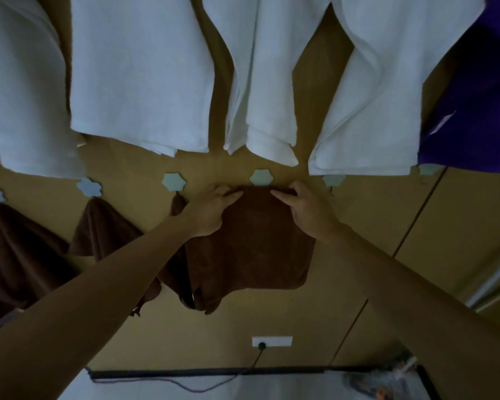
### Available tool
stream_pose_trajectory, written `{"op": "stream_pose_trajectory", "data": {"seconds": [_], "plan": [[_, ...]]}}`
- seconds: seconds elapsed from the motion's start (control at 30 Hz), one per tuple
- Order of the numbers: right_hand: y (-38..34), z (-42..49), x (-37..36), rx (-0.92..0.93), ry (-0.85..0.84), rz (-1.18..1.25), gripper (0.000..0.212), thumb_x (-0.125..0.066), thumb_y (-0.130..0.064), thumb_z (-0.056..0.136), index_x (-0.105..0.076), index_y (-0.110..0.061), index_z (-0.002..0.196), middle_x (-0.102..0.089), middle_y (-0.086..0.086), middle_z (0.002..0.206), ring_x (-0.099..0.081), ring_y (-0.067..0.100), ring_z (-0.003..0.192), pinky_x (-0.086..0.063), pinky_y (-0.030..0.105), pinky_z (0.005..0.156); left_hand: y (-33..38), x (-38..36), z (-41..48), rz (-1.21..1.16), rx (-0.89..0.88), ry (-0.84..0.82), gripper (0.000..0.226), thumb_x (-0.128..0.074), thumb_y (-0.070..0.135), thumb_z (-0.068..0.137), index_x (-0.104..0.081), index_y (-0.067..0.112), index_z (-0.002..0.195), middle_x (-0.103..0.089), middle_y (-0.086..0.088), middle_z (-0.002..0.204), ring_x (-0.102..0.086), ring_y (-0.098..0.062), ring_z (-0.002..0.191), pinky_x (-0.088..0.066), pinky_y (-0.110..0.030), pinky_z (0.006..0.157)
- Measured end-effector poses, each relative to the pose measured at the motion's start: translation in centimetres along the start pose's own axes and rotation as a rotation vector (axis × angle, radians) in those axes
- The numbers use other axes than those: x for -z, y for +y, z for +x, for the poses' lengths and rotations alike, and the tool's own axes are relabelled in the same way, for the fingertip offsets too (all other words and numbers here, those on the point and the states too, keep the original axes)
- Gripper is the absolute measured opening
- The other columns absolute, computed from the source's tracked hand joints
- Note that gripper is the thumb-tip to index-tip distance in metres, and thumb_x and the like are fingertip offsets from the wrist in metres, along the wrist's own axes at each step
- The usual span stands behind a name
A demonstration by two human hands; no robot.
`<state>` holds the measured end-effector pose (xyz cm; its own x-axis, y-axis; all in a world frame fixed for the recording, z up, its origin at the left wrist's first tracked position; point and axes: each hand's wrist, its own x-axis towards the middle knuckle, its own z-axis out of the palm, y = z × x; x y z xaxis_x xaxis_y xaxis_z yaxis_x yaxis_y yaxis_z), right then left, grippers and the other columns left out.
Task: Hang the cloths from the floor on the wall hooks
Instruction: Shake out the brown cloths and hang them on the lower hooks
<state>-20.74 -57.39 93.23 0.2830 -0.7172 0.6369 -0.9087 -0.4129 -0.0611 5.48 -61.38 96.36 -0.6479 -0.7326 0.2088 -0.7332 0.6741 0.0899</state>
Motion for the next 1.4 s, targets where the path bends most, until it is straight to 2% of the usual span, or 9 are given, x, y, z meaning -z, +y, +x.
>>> {"op": "stream_pose_trajectory", "data": {"seconds": [0.13, 0.27, 0.47, 0.57, 0.77, 0.93, 1.03, 1.23, 1.4], "plan": [[0.0, 0.1, -0.9, 0.041, 0.023, -0.033, 0.045, -0.046, 0.003, 0.087, -0.067, -0.015, 0.123, -0.056, 0.015, 0.09, -0.057, 0.026, 0.062, -0.054, 0.031, 0.051, 0.2, -0.8, 0.5, 0.031, -0.004, 0.038, 0.072, -0.043, -0.008, 0.087, -0.029, 0.023, 0.151, -0.038, -0.008, 0.145, -0.035, -0.03, 0.13, -0.038, -0.038, 0.105], [0.2, -0.7, -1.7, 0.049, -0.032, -0.012, 0.054, -0.065, 0.014, 0.078, -0.067, -0.016, 0.123, -0.056, 0.015, 0.089, -0.056, 0.026, 0.062, -0.051, 0.031, 0.048, 0.7, -2.1, 0.7, 0.063, -0.012, 0.006, 0.067, -0.044, -0.002, 0.09, -0.033, 0.025, 0.149, -0.043, -0.005, 0.14, -0.037, -0.028, 0.123, -0.036, -0.037, 0.105], [-0.5, -1.9, -2.5, -0.074, -0.101, 0.092, 0.044, -0.049, 0.001, 0.093, -0.06, -0.016, 0.132, -0.055, 0.016, 0.103, -0.059, 0.028, 0.082, -0.055, 0.034, 0.068, 1.0, -3.3, 0.2, -0.116, 0.011, 0.004, 0.064, -0.042, -0.007, 0.091, -0.039, 0.023, 0.147, -0.045, -0.005, 0.136, -0.038, -0.026, 0.124, -0.033, -0.027, 0.103], [-0.7, -1.2, -1.1, -0.059, 0.088, 0.168, 0.041, -0.041, -0.013, 0.091, -0.066, -0.008, 0.124, -0.057, 0.012, 0.094, -0.052, 0.013, 0.081, -0.041, 0.012, 0.072, 0.6, -1.5, 0.3, -0.287, 0.035, 0.206, 0.05, -0.045, -0.009, 0.088, -0.058, 0.013, 0.131, -0.056, -0.008, 0.119, -0.046, -0.023, 0.114, -0.033, -0.023, 0.1], [-1.2, 0.4, -0.2, 0.004, 0.211, 0.172, 0.018, -0.068, -0.017, 0.087, -0.071, -0.01, 0.103, -0.061, 0.003, 0.086, -0.054, 0.01, 0.075, -0.045, 0.018, 0.068, 1.9, 0.1, 1.0, -0.365, -0.021, 0.326, 0.009, -0.075, 0.017, 0.082, -0.068, 0.013, 0.084, -0.06, 0.001, 0.091, -0.057, -0.015, 0.083, -0.046, -0.027, 0.075], [-0.9, -0.1, 0.2, 0.096, 0.082, 0.168, 0.022, -0.06, -0.024, 0.092, -0.068, -0.011, 0.108, -0.069, 0.003, 0.094, -0.061, 0.018, 0.084, -0.049, 0.031, 0.075, 1.6, 0.5, 0.7, -0.408, -0.085, 0.123, 0.009, -0.066, 0.008, 0.089, -0.069, 0.015, 0.094, -0.059, 0.008, 0.1, -0.054, -0.005, 0.089, -0.041, -0.017, 0.079], [-1.1, 0.0, 0.3, 0.069, 0.126, 0.151, 0.024, -0.053, -0.021, 0.096, -0.068, -0.012, 0.112, -0.061, 0.006, 0.089, -0.054, 0.014, 0.079, -0.045, 0.022, 0.073, 2.0, 0.5, 1.1, -0.385, -0.091, 0.221, 0.022, -0.059, 0.005, 0.093, -0.07, 0.012, 0.111, -0.062, 0.008, 0.108, -0.054, -0.003, 0.101, -0.036, -0.004, 0.087], [-1.5, 0.9, 0.0, 0.025, 0.251, 0.108, 0.026, -0.053, -0.015, 0.097, -0.073, -0.01, 0.111, -0.055, 0.011, 0.084, -0.048, 0.013, 0.074, -0.043, 0.021, 0.067, 2.6, -0.9, 1.5, -0.055, -0.171, 0.421, 0.032, -0.051, 0.011, 0.093, -0.066, 0.009, 0.121, -0.068, -0.012, 0.102, -0.066, -0.027, 0.085, -0.055, -0.029, 0.068], [-2.2, 1.3, -0.4, -0.139, 0.124, 0.101, 0.067, -0.026, -0.066, 0.098, -0.069, -0.013, 0.096, -0.058, 0.005, 0.077, -0.044, 0.007, 0.065, -0.04, 0.017, 0.062, 2.5, -2.6, 1.6, 0.073, -0.104, 0.348, 0.049, -0.073, -0.007, 0.073, -0.066, 0.007, 0.12, -0.066, -0.017, 0.098, -0.067, -0.033, 0.072, -0.056, -0.034, 0.052]]}}
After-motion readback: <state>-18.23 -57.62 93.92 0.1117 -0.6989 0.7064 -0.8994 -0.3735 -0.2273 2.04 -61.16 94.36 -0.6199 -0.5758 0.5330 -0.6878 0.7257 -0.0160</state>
